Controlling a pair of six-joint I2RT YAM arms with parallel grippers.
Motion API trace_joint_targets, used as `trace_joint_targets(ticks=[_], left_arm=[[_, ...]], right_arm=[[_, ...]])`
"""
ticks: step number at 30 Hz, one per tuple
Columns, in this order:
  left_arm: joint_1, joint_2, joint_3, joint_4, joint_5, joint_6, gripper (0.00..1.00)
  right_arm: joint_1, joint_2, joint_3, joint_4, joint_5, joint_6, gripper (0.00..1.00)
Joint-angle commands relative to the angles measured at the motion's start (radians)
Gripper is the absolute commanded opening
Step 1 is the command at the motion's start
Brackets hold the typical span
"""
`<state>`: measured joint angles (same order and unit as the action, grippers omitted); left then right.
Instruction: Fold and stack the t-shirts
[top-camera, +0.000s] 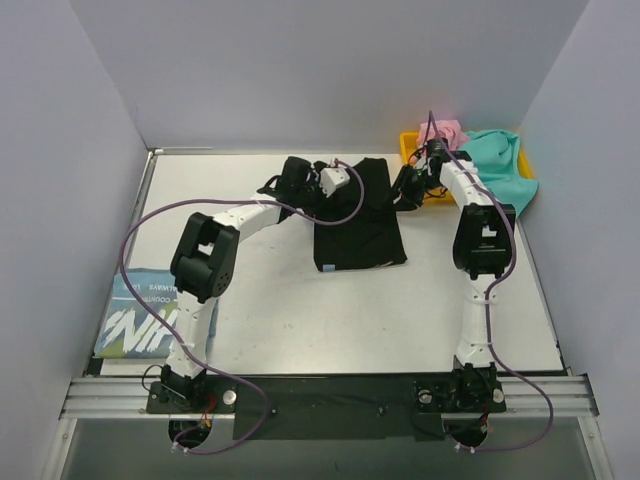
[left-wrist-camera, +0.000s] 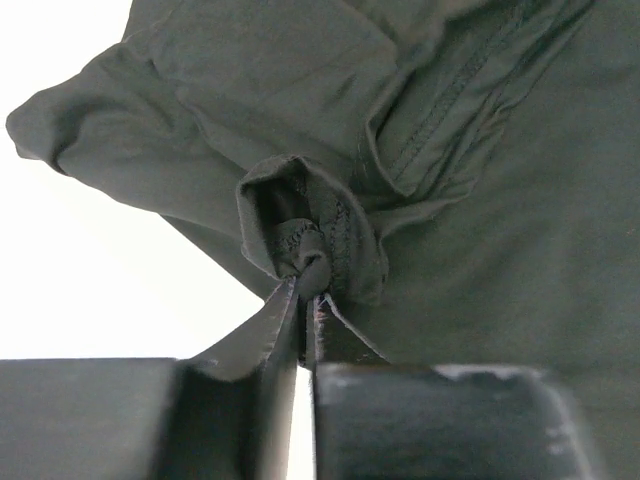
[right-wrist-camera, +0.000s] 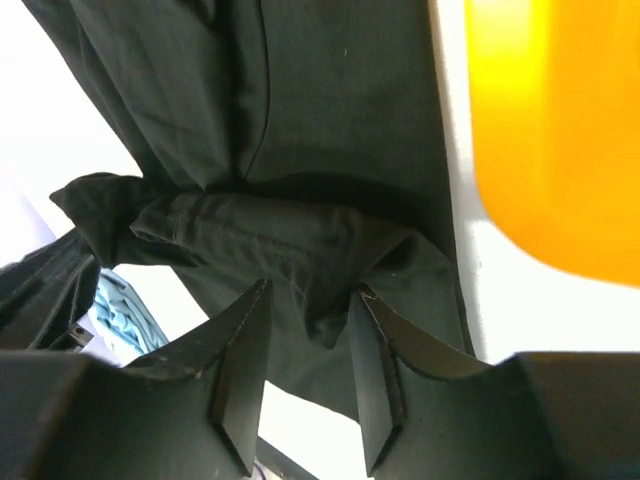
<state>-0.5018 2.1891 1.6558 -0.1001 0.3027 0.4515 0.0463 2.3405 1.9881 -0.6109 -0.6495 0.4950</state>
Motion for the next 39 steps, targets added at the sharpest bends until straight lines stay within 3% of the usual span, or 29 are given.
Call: trace_joint_targets(ticks=[1,2,3,5,9,11,12,14,16,21,25,28,33,36,39], left_arm=[[0.020,0.017,0.062,0.043,-0.074,-0.025,0.32],[0.023,0.018,0.068,0.057,-0.080,-0.025,0.40],[0.025,0.021,0.074,0.065,-0.097,-0.024,0.56],[0.031,0.034,0.110,0.085,-0.149,-0.016,0.72],[0.046,0.070,0.251,-0.001,-0.211,-0.036,0.74],[0.055,0.078,0.317,-0.146,-0.171,-0.071,0.68],[0.058,0.067,0.334,-0.180,-0.071,-0.071,0.53],[0.059,0.037,0.311,-0.274,0.112,-0.036,0.35],[0.059,0.014,0.254,-0.319,0.234,-0.016,0.28],[0.057,0.014,0.203,-0.311,0.210,-0.036,0.21],[0.048,0.024,0.190,-0.332,0.280,0.047,0.20],[0.043,0.049,0.170,-0.265,0.233,0.036,0.20],[0.048,0.190,0.338,-0.231,0.069,-0.036,0.20],[0.052,0.262,0.479,-0.265,0.032,-0.063,0.20],[0.052,0.293,0.519,-0.266,0.016,-0.079,0.21]], right_arm=[[-0.008,0.005,0.093,-0.012,0.046,-0.006,0.36],[-0.010,-0.004,0.101,-0.012,0.059,-0.010,0.38],[-0.014,-0.019,0.110,-0.004,0.088,-0.012,0.39],[-0.019,-0.061,0.106,0.005,0.140,-0.027,0.40],[-0.013,-0.165,-0.006,0.032,0.224,-0.072,0.35],[0.001,-0.208,-0.108,0.063,0.206,-0.084,0.23],[0.013,-0.217,-0.144,0.080,0.179,-0.091,0.19],[0.036,-0.230,-0.231,0.085,0.153,-0.096,0.10],[0.059,-0.222,-0.261,0.085,0.136,-0.089,0.04],[0.090,-0.130,-0.215,0.082,0.100,-0.044,0.00],[0.093,-0.023,-0.082,0.082,0.109,-0.010,0.00],[0.084,0.055,0.039,0.082,0.145,0.011,0.00],[0.066,0.120,0.173,0.108,0.192,0.034,0.00],[0.058,0.154,0.193,0.114,0.208,0.057,0.00],[0.046,0.163,0.199,0.128,0.212,0.082,0.00]])
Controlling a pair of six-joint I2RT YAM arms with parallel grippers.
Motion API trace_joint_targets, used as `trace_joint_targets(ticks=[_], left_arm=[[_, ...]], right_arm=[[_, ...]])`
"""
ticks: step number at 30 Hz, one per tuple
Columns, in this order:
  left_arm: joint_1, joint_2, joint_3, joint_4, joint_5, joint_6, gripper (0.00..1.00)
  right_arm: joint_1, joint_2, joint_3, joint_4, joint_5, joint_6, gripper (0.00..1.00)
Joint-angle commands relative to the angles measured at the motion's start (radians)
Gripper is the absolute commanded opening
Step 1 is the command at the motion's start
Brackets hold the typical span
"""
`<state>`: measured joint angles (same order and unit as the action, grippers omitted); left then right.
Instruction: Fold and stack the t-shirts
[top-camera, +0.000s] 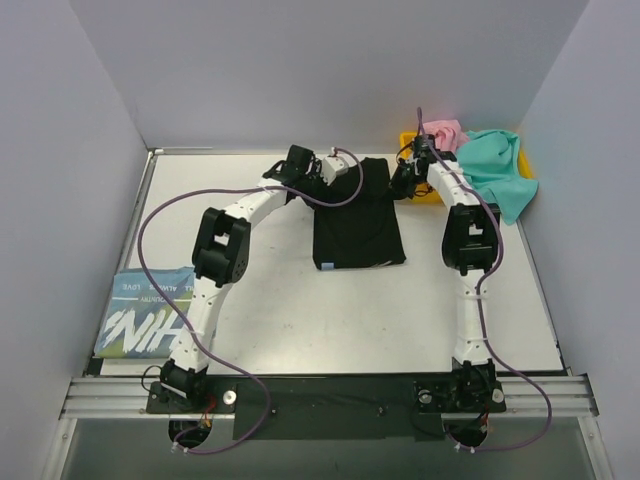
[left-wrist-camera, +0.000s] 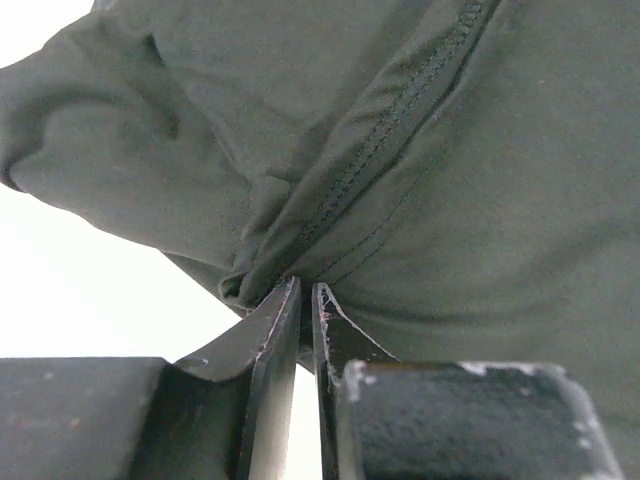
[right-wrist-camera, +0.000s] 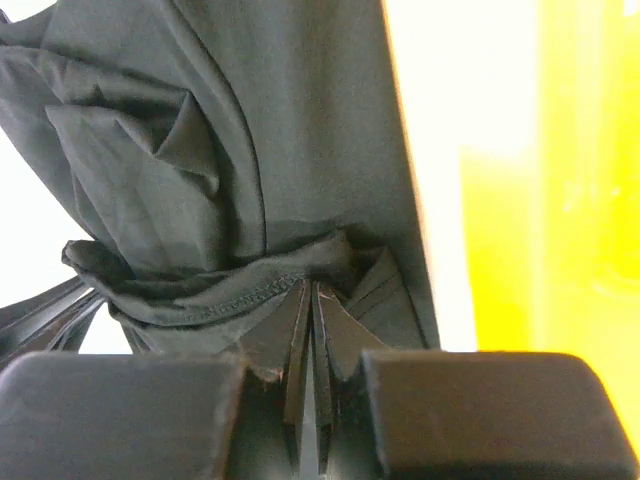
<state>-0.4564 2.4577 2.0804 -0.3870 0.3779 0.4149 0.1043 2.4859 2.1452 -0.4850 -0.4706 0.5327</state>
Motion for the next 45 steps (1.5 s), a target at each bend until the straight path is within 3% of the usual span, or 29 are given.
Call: trace_joint_targets(ticks=[1,5,9,11,12,14,18,22,24,25,32,37,39,41,42,43,44,45], left_arm=[[0.005,0.024,0.096,0.023,-0.062,-0.045,0.22],[0.007,0.007,0.113,0.019,-0.109,-0.044,0.32],[0.013,-0.034,0.152,-0.019,-0.096,-0.039,0.45],[0.013,-0.075,0.141,-0.044,-0.047,-0.030,0.50],[0.013,-0.107,0.132,-0.061,-0.001,-0.019,0.51],[0.012,-0.155,0.092,-0.131,0.082,0.037,0.53],[-0.030,-0.291,-0.163,-0.301,0.180,0.368,0.55],[-0.083,-0.454,-0.467,-0.285,0.193,0.644,0.64],[-0.106,-0.500,-0.564,-0.236,0.184,0.691,0.83],[-0.117,-0.511,-0.586,-0.219,0.164,0.693,0.86],[-0.191,-0.491,-0.652,-0.081,0.084,0.601,0.91],[-0.208,-0.480,-0.732,0.020,-0.008,0.596,0.91],[-0.214,-0.474,-0.755,0.068,-0.034,0.607,0.86],[-0.223,-0.471,-0.775,0.100,-0.050,0.620,0.64],[-0.226,-0.468,-0.783,0.109,-0.062,0.624,0.44],[-0.228,-0.470,-0.792,0.109,-0.063,0.639,0.33],[-0.228,-0.471,-0.796,0.106,-0.069,0.645,0.12],[-0.231,-0.473,-0.801,0.097,-0.077,0.647,0.00]], right_arm=[[-0.015,0.013,0.042,0.003,0.036,0.043,0.00],[-0.026,-0.051,0.030,0.002,0.050,0.014,0.00],[-0.029,-0.215,-0.114,0.000,0.073,-0.068,0.01],[-0.029,-0.322,-0.243,-0.004,0.086,-0.098,0.12],[-0.029,-0.384,-0.339,-0.012,0.087,-0.106,0.24],[-0.026,-0.462,-0.480,-0.021,0.082,-0.119,0.40],[-0.011,-0.570,-0.703,-0.036,0.110,-0.114,0.55],[0.006,-0.588,-0.817,-0.033,0.070,-0.102,0.58],[0.008,-0.584,-0.847,-0.026,0.070,-0.093,0.59],[0.006,-0.584,-0.869,-0.012,0.072,-0.082,0.59],[0.000,-0.549,-0.907,0.043,0.053,-0.039,0.57],[-0.005,-0.527,-0.929,0.072,0.024,-0.019,0.45],[-0.009,-0.519,-0.932,0.075,0.021,-0.019,0.33],[-0.009,-0.513,-0.933,0.079,0.015,-0.022,0.20],[-0.011,-0.513,-0.930,0.079,0.015,-0.023,0.15],[-0.011,-0.515,-0.927,0.079,0.015,-0.023,0.07],[-0.012,-0.518,-0.927,0.079,0.010,-0.026,0.03],[-0.014,-0.527,-0.927,0.079,0.007,-0.027,0.00]])
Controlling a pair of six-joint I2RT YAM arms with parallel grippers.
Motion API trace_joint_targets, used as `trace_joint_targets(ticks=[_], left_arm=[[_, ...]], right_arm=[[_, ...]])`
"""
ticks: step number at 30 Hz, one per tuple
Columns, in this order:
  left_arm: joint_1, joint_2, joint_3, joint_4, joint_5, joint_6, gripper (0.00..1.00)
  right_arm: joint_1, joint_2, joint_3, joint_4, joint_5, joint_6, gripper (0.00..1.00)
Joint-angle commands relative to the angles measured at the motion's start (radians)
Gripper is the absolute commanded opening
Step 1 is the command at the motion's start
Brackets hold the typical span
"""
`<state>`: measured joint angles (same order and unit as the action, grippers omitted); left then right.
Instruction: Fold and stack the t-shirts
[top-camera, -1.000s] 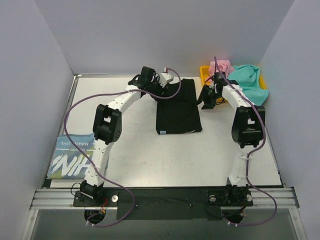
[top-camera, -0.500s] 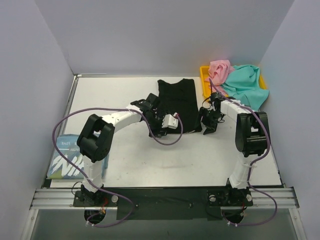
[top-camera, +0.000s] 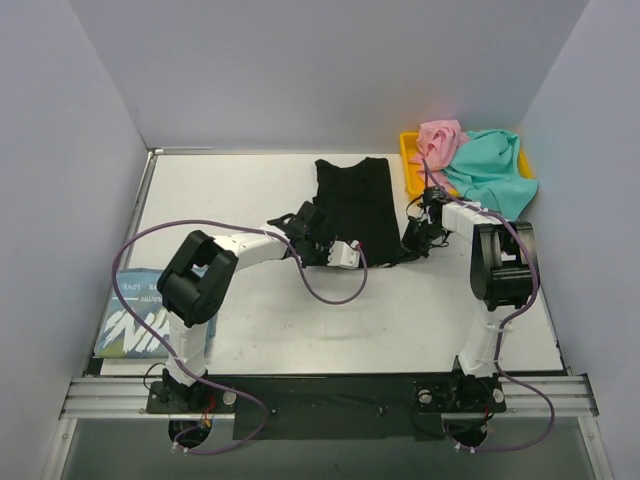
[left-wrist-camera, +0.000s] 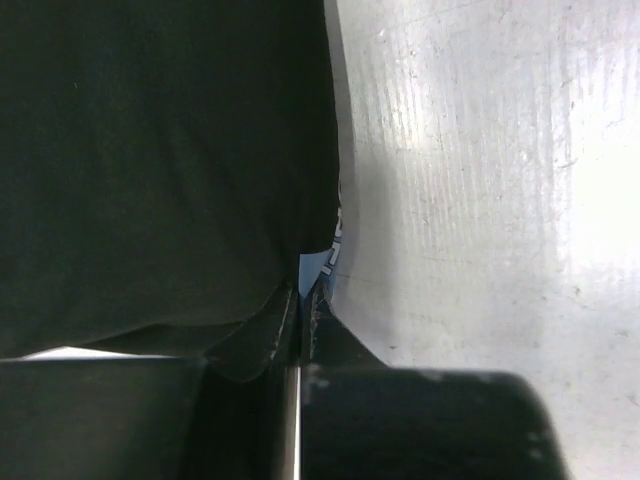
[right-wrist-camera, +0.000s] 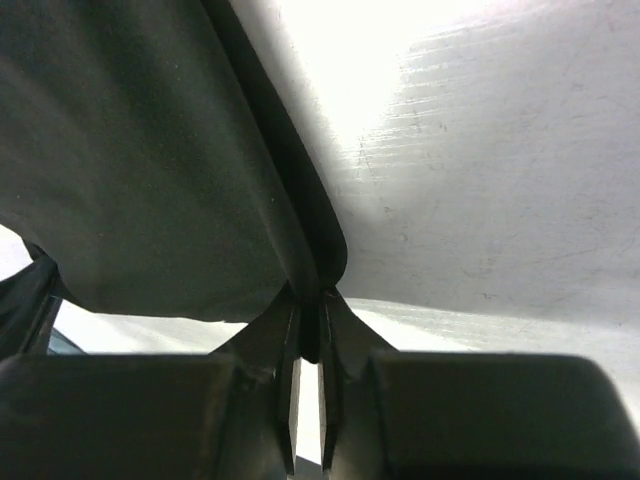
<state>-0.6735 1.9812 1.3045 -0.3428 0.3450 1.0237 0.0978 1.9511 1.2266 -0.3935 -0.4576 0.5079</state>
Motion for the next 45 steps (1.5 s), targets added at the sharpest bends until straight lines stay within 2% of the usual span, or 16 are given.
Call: trace_joint_targets(ticks=[1,6,9,13,16,19,21,24,28,31,34,40,45], left_arm=[[-0.011,-0.001,-0.021,0.042,-0.052,0.033,0.00],[-0.008,-0.057,0.025,-0.171,-0.025,-0.010,0.00],[-0.011,-0.139,0.027,-0.300,0.047,-0.024,0.00],[-0.012,-0.254,0.030,-0.548,0.159,-0.011,0.00],[-0.011,-0.337,0.033,-0.808,0.242,0.048,0.00],[-0.014,-0.436,0.030,-1.008,0.321,0.088,0.00],[-0.017,-0.476,0.032,-1.074,0.379,0.085,0.00],[-0.009,-0.499,0.038,-1.067,0.423,0.015,0.00],[0.054,-0.470,0.074,-0.873,0.411,-0.183,0.00],[0.095,-0.404,0.145,-0.757,0.374,-0.313,0.00],[0.132,-0.291,0.249,-0.730,0.358,-0.379,0.00],[0.176,-0.131,0.349,-0.676,0.287,-0.425,0.00],[0.192,-0.032,0.421,-0.575,0.213,-0.491,0.00]], right_arm=[[-0.007,0.002,-0.012,-0.016,-0.010,-0.005,0.00],[-0.003,-0.114,-0.055,-0.087,-0.015,-0.071,0.00],[0.026,-0.214,-0.114,-0.187,-0.018,-0.115,0.00],[0.114,-0.386,-0.226,-0.330,-0.016,-0.146,0.00],[0.215,-0.566,-0.326,-0.416,-0.019,-0.105,0.00],[0.321,-0.734,-0.354,-0.527,-0.029,-0.040,0.00],[0.373,-0.808,-0.345,-0.577,-0.044,0.006,0.00],[0.391,-0.866,-0.311,-0.608,-0.075,0.067,0.00],[0.346,-0.845,-0.268,-0.604,-0.036,0.046,0.00],[0.249,-0.778,-0.230,-0.562,-0.021,-0.011,0.00],[0.119,-0.713,-0.190,-0.479,-0.041,-0.046,0.00],[0.077,-0.471,-0.038,-0.400,-0.056,-0.097,0.00],[0.033,-0.341,0.037,-0.332,-0.062,-0.086,0.00]])
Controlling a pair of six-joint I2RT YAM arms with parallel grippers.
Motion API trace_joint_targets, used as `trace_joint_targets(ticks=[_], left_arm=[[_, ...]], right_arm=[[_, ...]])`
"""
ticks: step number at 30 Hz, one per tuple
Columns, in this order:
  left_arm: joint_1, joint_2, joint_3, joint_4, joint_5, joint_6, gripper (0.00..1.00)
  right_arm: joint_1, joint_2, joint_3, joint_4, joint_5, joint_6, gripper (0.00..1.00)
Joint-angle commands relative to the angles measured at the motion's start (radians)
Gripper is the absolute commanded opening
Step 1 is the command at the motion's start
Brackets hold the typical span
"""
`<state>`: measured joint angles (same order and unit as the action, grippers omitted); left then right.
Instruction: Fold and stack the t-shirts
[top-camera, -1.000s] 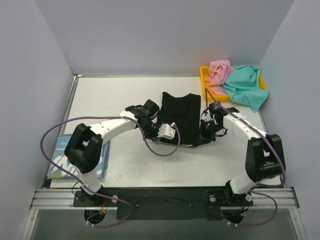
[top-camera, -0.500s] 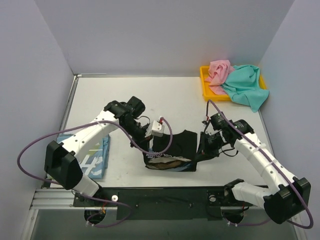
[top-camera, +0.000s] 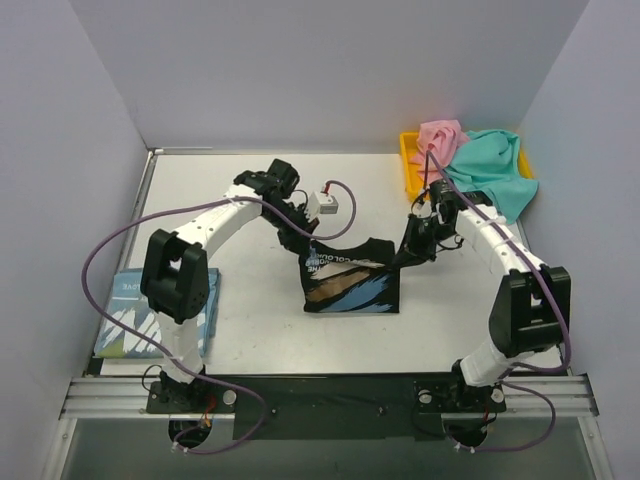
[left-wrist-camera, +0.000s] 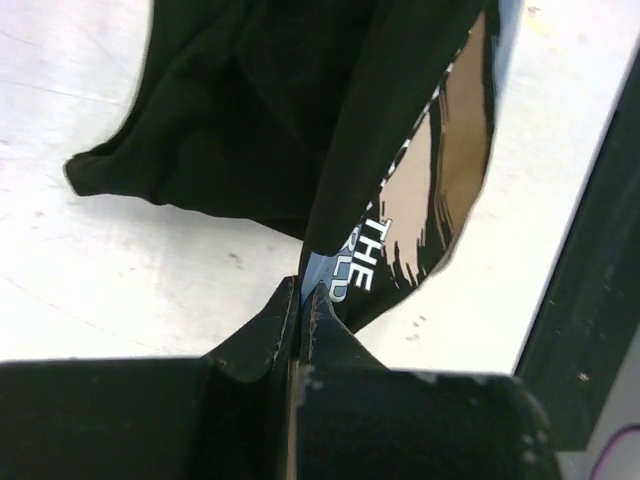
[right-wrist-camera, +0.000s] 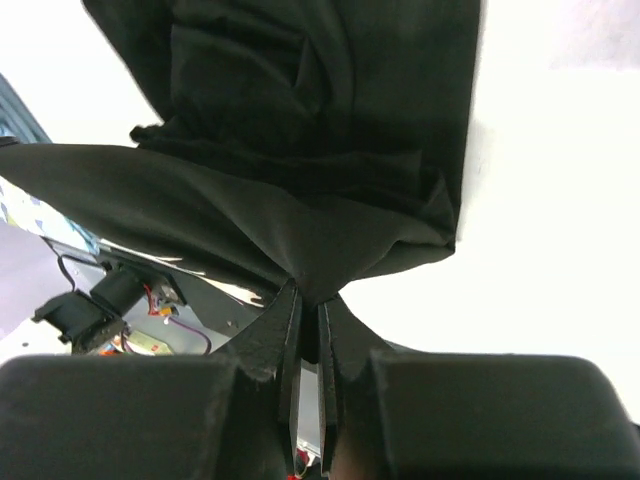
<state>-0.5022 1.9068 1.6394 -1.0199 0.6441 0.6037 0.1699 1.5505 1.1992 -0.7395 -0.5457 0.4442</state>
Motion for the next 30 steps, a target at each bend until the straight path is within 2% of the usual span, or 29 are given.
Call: trace_joint_targets(ticks=[1,10,13,17,18,19,21,24,27,30], left_arm=[[0.021,0.052,0.092,0.128,-0.089,-0.084,0.00],[0.021,0.162,0.166,0.282,-0.129,-0.146,0.00],[0.019,0.198,0.204,0.323,-0.156,-0.202,0.00],[0.019,0.261,0.246,0.412,-0.182,-0.266,0.03],[0.019,0.270,0.246,0.450,-0.184,-0.284,0.04],[0.019,0.288,0.253,0.474,-0.199,-0.291,0.04],[0.019,0.334,0.307,0.480,-0.196,-0.295,0.04],[0.019,0.379,0.367,0.446,-0.172,-0.295,0.00],[0.016,0.377,0.375,0.466,-0.147,-0.301,0.00],[0.013,0.374,0.372,0.468,-0.126,-0.306,0.00]], right_arm=[[-0.046,0.091,0.088,0.023,0.024,-0.015,0.00],[-0.084,0.269,0.183,0.135,0.018,0.060,0.00],[-0.092,0.309,0.203,0.205,0.029,0.103,0.03],[-0.104,0.378,0.269,0.259,0.066,0.139,0.13],[-0.112,0.404,0.295,0.265,0.079,0.145,0.22],[-0.116,0.414,0.307,0.278,0.088,0.140,0.37],[-0.125,0.439,0.342,0.282,0.115,0.113,0.45],[-0.127,0.396,0.311,0.319,0.162,0.006,0.50],[-0.127,0.333,0.208,0.420,0.122,-0.085,0.52],[-0.127,0.322,0.133,0.449,0.064,-0.133,0.53]])
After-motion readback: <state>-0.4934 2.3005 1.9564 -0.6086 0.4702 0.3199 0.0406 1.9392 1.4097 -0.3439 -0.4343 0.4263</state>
